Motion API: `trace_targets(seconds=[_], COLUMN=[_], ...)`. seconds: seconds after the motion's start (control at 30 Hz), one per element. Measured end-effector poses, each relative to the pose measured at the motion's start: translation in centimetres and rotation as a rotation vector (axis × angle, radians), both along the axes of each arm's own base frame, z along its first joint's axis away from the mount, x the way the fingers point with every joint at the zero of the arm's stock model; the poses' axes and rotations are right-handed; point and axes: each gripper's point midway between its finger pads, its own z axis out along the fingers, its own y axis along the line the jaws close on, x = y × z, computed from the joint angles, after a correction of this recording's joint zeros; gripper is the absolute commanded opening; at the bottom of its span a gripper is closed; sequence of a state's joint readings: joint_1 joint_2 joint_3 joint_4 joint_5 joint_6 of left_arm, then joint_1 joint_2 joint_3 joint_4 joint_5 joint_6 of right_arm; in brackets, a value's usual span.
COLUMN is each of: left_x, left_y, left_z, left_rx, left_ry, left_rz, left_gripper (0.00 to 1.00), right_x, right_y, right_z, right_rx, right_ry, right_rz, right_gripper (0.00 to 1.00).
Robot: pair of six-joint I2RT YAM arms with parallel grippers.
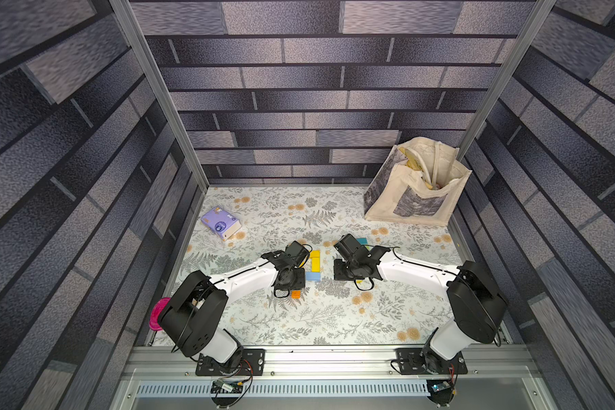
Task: Assemble the letter p with building blocks
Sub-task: Assemble the building block at the center of the board.
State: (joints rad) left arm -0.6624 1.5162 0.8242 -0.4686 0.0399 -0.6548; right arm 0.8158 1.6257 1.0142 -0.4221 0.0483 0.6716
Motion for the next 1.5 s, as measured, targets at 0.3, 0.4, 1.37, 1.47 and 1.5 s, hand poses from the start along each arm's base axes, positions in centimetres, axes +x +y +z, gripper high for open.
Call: trace_targets(seconds=[0.3,0.4,1.37,1.47,1.5], left_x=[0.39,0.46,0.52,0.68,0.79], left_y=[-0.3,-0.36,-0.4,-0.53,-0.6], left_z=[-0.26,-0.18,-0.85,-0.84,-0.83], left_rx=[0.001,0.0,0.009,0.008,0.007], left_ry=[0.002,0.0,0.011,0.01,0.009], left_rz=[0.0,0.0,0.0,0.0,0.0], left_gripper=[0.17,0.18,0.25,0.25,0.26], right_x=[0.0,-0.01,-0.14,-0.13,-0.13], right_y=[0.0,-0.01,-0.04,-0.05,-0.05], right_z=[-0.03,-0.07,-0.99,-0.99,-0.99], right_rx=[-0.001,-0.001,-0.017,-0.017,-0.017], right_ry=[0.001,0.001,0.022,0.022,0.022], right_rz=[0.0,0.0,0.002,0.002,0.002], right_gripper=[0.03,0.03,0.02,0.02,0.03])
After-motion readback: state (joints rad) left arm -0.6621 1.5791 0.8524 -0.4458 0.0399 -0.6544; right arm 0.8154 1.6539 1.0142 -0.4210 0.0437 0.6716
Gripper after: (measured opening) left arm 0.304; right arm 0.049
